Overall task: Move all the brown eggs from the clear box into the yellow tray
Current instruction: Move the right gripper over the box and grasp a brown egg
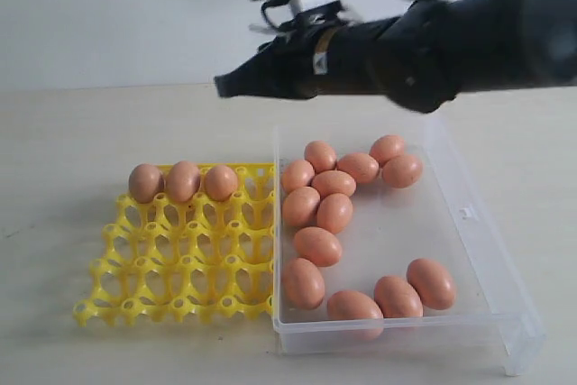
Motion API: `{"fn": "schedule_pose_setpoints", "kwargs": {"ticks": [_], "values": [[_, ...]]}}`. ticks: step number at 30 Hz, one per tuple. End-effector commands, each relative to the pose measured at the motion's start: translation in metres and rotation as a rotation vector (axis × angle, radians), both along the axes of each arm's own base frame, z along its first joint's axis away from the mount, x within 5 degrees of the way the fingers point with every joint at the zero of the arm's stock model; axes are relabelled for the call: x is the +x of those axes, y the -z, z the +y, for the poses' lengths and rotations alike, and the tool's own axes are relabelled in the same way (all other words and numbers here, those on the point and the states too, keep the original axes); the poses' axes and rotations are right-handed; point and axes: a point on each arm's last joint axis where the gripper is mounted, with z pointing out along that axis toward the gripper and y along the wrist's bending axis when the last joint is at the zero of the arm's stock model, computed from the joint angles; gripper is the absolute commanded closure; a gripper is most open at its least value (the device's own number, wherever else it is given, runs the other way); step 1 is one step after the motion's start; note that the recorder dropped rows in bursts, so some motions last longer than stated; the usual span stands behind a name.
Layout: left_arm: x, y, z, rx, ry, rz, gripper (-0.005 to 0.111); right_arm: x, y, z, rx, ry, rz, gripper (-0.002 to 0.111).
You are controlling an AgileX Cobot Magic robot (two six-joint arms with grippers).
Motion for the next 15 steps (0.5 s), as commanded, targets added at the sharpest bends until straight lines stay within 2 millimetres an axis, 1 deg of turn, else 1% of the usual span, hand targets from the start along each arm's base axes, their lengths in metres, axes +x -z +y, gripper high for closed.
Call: {"fn": "schedule_pose_setpoints", "kwargs": {"ticks": [1, 3, 5, 7, 9, 12, 15], "values": [[0.0, -0.002, 0.0, 0.0, 0.001, -0.017, 0.107, -0.008, -0.022, -0.046, -0.13, 0.17, 0.178, 0.108], [0.0, -0.002, 0.0, 0.0, 0.001, -0.017, 0.107, -0.01, -0.016, -0.063, -0.159, 0.269, 0.319, 0.108], [0.0, -0.002, 0.0, 0.0, 0.001, -0.017, 0.107, -0.014, -0.006, -0.075, -0.184, 0.344, 0.462, 0.108], [0.0, -0.002, 0.0, 0.0, 0.001, -0.017, 0.107, -0.014, 0.003, -0.081, -0.151, 0.39, 0.574, 0.108], [0.0, -0.002, 0.0, 0.0, 0.001, -0.017, 0.107, -0.013, 0.011, -0.082, -0.129, 0.403, 0.629, 0.104], [0.0, -0.002, 0.0, 0.0, 0.001, -0.017, 0.107, -0.01, 0.024, -0.077, -0.067, 0.426, 0.71, 0.09], [0.0, -0.002, 0.0, 0.0, 0.001, -0.017, 0.107, -0.006, 0.037, -0.07, 0.005, 0.447, 0.766, 0.07]]}}
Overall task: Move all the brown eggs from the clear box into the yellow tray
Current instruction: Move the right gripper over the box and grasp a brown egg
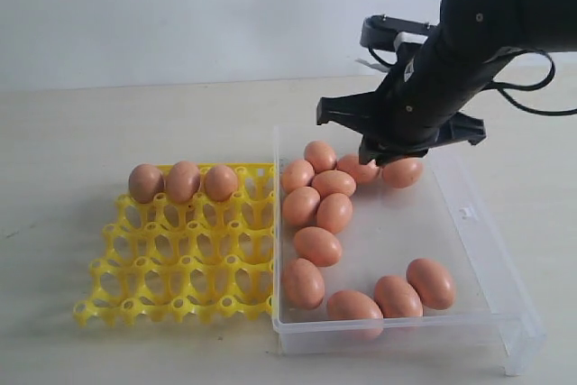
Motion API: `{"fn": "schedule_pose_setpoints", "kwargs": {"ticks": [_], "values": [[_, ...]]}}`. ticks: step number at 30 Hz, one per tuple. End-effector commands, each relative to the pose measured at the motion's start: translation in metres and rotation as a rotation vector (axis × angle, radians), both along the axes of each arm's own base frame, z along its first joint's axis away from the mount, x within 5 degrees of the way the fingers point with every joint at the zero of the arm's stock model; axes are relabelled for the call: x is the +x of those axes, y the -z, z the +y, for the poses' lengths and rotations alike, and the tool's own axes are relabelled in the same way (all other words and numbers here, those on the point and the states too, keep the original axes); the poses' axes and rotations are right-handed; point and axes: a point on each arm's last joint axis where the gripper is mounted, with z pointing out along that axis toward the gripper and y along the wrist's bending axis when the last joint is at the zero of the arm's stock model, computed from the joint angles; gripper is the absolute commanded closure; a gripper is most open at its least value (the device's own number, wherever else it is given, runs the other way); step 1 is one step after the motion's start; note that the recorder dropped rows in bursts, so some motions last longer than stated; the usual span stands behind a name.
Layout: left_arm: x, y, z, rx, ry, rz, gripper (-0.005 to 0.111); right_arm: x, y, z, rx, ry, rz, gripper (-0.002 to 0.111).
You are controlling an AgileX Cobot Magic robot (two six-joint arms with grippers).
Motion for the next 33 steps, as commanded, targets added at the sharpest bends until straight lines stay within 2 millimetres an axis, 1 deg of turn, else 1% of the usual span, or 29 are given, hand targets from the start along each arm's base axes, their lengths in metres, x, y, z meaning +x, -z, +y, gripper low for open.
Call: {"fn": "schedule_pose_setpoints", "kwargs": {"ticks": [1, 3, 5, 9, 15, 22, 27, 33], "values": [[0.0, -0.002, 0.0, 0.0, 0.001, -0.017, 0.107, 0.006, 0.019, 0.006, 0.086, 0.07, 0.066, 0.063], [0.0, -0.002, 0.0, 0.0, 0.001, -0.017, 0.107, 0.009, 0.03, 0.006, 0.097, 0.111, 0.104, 0.052], [0.0, -0.002, 0.0, 0.0, 0.001, -0.017, 0.107, 0.011, 0.041, 0.004, 0.104, 0.165, 0.144, 0.047], [0.0, -0.002, 0.0, 0.0, 0.001, -0.017, 0.107, 0.016, 0.052, 0.006, 0.132, 0.247, 0.152, 0.047], [0.0, -0.002, 0.0, 0.0, 0.001, -0.017, 0.107, 0.023, 0.06, 0.008, 0.181, 0.336, 0.132, 0.047], [0.0, -0.002, 0.0, 0.0, 0.001, -0.017, 0.107, 0.022, 0.077, 0.009, 0.163, 0.353, 0.189, 0.047], [0.0, -0.002, 0.0, 0.0, 0.001, -0.017, 0.107, 0.023, 0.086, 0.015, 0.206, 0.388, 0.207, 0.047], [0.0, -0.002, 0.0, 0.0, 0.001, -0.017, 0.107, 0.019, 0.095, 0.025, 0.21, 0.366, 0.233, 0.047]]}}
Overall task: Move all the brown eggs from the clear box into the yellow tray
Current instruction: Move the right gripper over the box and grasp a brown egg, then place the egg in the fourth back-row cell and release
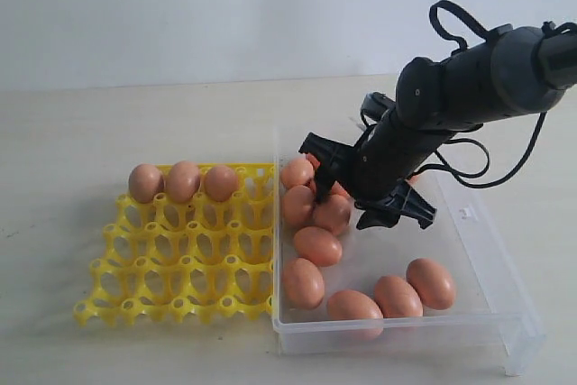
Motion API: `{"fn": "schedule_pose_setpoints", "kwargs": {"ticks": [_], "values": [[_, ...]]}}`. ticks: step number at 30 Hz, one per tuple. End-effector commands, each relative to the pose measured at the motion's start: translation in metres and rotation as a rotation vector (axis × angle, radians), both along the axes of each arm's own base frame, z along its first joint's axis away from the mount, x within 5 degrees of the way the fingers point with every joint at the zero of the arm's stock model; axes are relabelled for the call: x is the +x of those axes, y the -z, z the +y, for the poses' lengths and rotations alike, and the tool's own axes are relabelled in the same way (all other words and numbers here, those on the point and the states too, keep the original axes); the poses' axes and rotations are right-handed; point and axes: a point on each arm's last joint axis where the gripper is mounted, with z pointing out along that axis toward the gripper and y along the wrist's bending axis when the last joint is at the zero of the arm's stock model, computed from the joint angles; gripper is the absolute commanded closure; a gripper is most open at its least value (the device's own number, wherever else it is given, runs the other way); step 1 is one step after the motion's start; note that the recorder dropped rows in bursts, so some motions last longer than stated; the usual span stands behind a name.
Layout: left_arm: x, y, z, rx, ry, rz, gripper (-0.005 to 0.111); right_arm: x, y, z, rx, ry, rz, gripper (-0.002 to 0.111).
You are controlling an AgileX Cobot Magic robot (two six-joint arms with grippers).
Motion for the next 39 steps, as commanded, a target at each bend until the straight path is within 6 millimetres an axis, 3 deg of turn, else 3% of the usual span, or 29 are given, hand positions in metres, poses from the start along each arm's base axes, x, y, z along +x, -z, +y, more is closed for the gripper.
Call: {"fn": "schedule_pose_setpoints", "kwargs": {"ticks": [1, 3, 8, 9, 13, 18, 22, 25, 30, 39], "values": [[0.0, -0.002, 0.0, 0.0, 0.001, -0.017, 0.107, -0.004, 0.005, 0.01, 0.001, -0.038, -0.001, 0.049], [0.0, -0.002, 0.0, 0.0, 0.001, -0.017, 0.107, -0.004, 0.005, 0.011, -0.002, -0.047, -0.009, 0.059], [0.0, -0.002, 0.0, 0.0, 0.001, -0.017, 0.107, -0.004, 0.005, 0.009, -0.039, -0.095, -0.022, 0.104], [0.0, -0.002, 0.0, 0.0, 0.001, -0.017, 0.107, -0.004, 0.004, 0.008, -0.051, -0.12, -0.032, 0.108], [0.0, -0.002, 0.0, 0.0, 0.001, -0.017, 0.107, -0.002, -0.01, 0.006, -0.111, -0.246, -0.125, 0.108], [0.0, -0.002, 0.0, 0.0, 0.001, -0.017, 0.107, 0.006, -0.052, 0.004, -0.138, -0.313, -0.374, 0.108], [0.0, -0.002, 0.0, 0.0, 0.001, -0.017, 0.107, 0.007, -0.089, 0.02, -0.1, -0.354, -0.644, 0.108], [0.0, -0.002, 0.0, 0.0, 0.001, -0.017, 0.107, 0.005, -0.101, 0.038, -0.087, -0.433, -0.817, 0.108], [0.0, -0.002, 0.0, 0.0, 0.001, -0.017, 0.107, 0.004, -0.091, 0.064, -0.079, -0.579, -0.979, 0.108], [0.0, -0.002, 0.0, 0.0, 0.001, -0.017, 0.107, 0.007, -0.045, 0.077, -0.022, -0.636, -0.924, 0.108]]}}
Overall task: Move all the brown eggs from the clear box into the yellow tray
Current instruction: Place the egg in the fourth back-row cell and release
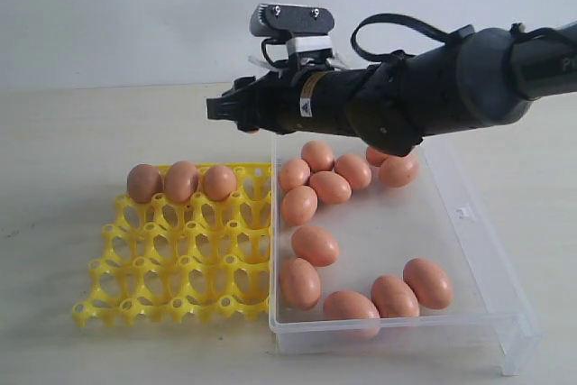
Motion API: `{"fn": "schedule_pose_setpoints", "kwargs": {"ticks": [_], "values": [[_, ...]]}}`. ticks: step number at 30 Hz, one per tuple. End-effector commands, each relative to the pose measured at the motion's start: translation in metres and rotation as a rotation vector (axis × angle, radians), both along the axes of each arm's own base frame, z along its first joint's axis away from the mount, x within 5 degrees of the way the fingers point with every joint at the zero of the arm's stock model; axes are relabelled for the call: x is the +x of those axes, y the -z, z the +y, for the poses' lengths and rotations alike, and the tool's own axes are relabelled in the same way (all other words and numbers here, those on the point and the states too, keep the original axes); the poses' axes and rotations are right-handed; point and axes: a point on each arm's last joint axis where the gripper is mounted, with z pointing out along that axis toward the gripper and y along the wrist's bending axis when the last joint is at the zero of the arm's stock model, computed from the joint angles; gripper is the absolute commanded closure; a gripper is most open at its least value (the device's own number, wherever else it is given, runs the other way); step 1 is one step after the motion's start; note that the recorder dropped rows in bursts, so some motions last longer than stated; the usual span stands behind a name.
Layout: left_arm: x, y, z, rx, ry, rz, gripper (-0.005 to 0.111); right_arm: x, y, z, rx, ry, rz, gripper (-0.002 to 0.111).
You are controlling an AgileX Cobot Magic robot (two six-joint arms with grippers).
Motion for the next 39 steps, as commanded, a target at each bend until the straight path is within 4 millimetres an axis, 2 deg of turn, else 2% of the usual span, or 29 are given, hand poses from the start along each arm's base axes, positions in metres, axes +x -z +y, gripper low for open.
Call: {"fn": "schedule_pose_setpoints", "kwargs": {"ticks": [1, 8, 13, 22, 28, 39], "values": [[0.0, -0.002, 0.0, 0.0, 0.001, -0.017, 0.107, 0.001, 0.019, 0.005, 0.002, -0.032, 0.025, 0.108], [0.0, -0.002, 0.0, 0.0, 0.001, -0.017, 0.107, 0.001, 0.042, 0.009, -0.01, -0.075, 0.047, 0.108], [0.0, -0.002, 0.0, 0.0, 0.001, -0.017, 0.107, 0.002, 0.051, 0.009, -0.022, -0.074, 0.065, 0.108], [0.0, -0.002, 0.0, 0.0, 0.001, -0.017, 0.107, 0.002, 0.053, 0.003, -0.02, -0.124, 0.003, 0.108], [0.0, -0.002, 0.0, 0.0, 0.001, -0.017, 0.107, -0.009, 0.067, -0.01, -0.052, -0.13, -0.069, 0.108], [0.0, -0.002, 0.0, 0.0, 0.001, -0.017, 0.107, -0.007, 0.065, -0.014, -0.022, -0.075, -0.121, 0.108]]}}
